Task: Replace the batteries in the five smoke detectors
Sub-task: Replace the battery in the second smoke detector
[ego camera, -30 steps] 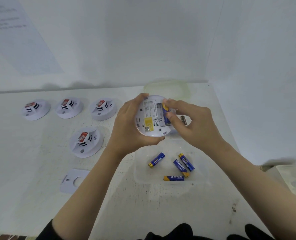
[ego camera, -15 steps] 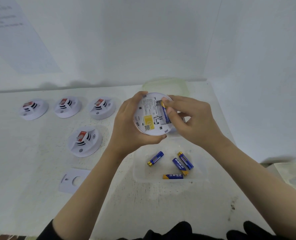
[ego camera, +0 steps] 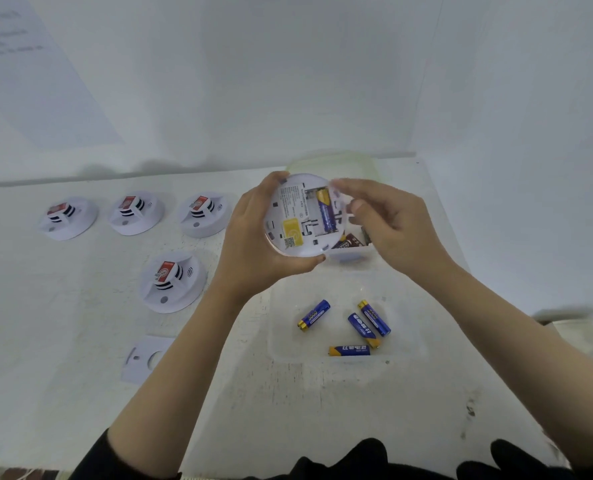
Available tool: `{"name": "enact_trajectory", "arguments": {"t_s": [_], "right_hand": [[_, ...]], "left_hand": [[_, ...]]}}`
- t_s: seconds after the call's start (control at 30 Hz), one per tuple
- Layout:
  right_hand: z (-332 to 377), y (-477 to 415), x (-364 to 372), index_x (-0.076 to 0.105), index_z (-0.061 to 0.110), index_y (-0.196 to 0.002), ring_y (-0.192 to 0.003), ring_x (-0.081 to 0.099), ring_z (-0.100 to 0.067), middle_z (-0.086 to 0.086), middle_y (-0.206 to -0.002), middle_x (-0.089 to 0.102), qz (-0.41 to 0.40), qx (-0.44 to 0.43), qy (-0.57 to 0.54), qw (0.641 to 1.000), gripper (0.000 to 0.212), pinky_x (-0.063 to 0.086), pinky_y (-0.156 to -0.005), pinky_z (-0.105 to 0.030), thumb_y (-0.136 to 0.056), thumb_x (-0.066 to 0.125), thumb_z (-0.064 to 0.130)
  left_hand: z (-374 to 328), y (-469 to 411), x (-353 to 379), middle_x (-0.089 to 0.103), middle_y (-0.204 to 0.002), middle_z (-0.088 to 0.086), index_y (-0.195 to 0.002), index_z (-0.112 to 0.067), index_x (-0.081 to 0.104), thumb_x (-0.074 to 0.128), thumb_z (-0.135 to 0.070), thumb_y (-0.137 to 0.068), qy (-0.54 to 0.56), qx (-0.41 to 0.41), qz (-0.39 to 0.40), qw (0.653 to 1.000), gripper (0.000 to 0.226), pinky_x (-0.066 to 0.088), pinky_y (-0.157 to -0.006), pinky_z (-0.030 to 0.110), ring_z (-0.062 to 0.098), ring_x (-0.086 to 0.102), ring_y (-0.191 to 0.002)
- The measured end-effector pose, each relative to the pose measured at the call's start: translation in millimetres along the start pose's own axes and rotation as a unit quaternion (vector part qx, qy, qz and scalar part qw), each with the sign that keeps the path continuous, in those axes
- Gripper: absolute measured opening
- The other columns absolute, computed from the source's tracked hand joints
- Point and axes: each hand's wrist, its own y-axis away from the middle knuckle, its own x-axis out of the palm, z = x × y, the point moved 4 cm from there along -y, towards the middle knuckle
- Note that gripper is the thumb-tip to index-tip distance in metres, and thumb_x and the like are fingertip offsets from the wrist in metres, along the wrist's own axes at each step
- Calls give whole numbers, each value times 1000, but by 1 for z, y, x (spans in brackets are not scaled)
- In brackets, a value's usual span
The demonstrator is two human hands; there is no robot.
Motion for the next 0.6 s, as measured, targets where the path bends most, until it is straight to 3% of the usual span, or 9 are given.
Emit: {"name": "enact_trajectory", "arguments": {"t_s": [0.07, 0.1, 0.17, 0.23, 0.33, 0.4, 0.5, 0.6], "right_hand": [[-11, -2, -4, 65, 23, -108, -84, 64, -2, 9, -100, 67, -22, 31, 32, 999, 31, 51, -69, -18, -90, 45, 6], [-15, -4, -7, 66, 25, -102, -80, 61, -3, 15, -92, 65, -17, 33, 101, 994, 29, 47, -67, -19, -89, 48, 7], [-24, -11, -7, 70, 28, -96, -78, 50, -5, 24, -81, 57, 44, 35, 292, 955, 25, 34, -66, -21, -88, 53, 12], [-29, -17, -2, 70, 31, -99, -82, 41, -5, 24, -77, 51, 131, 37, 394, 909, 24, 27, -62, -22, -88, 55, 16], [-30, -25, 9, 71, 28, -100, -86, 47, -8, 18, -83, 57, 232, 65, 420, 875, 21, 30, -67, -22, -89, 56, 18], [-33, -33, 15, 70, 25, -99, -94, 55, -14, 10, -99, 66, 259, 76, 455, 849, 18, 33, -71, -23, -87, 58, 20], [-41, -42, 23, 67, 19, -101, -97, 60, -22, 0, -104, 67, 287, 73, 548, 782, 17, 37, -71, -27, -86, 59, 19], [-47, -44, 27, 63, 17, -104, -92, 60, -24, -1, -99, 65, 312, 75, 594, 738, 17, 36, -73, -28, -88, 55, 18]], "left_hand": [[8, 0, -2, 54, -126, -4, -135, -9, 44, 86, -42, -51, -16, -12, -7, 1000, 99, 32, -93, 3, 2, 44, -108], [11, 1, -3, 54, -127, -2, -136, -9, 43, 86, -41, -51, -22, -19, -9, 1000, 100, 29, -93, 1, 2, 43, -109], [18, 3, -3, 54, -130, -2, -138, -11, 42, 86, -41, -51, -25, -32, -10, 999, 102, 27, -93, -1, 3, 43, -111], [22, 5, -3, 52, -131, -2, -139, -12, 41, 86, -42, -51, -27, -38, -9, 999, 103, 28, -94, 0, 4, 43, -113], [25, 6, -2, 52, -130, -2, -138, -11, 41, 85, -42, -51, -28, -42, -10, 999, 103, 30, -95, 4, 5, 43, -113], [26, 6, -2, 53, -128, -1, -138, -11, 41, 85, -42, -51, -30, -46, -7, 998, 103, 34, -95, 11, 6, 45, -112], [27, 8, -2, 53, -129, 1, -138, -10, 41, 85, -42, -51, -34, -50, -3, 998, 102, 39, -96, 25, 7, 45, -112], [28, 9, -1, 52, -130, 1, -138, -10, 41, 85, -41, -51, -31, -52, 2, 998, 103, 37, -95, 22, 4, 42, -112]]}}
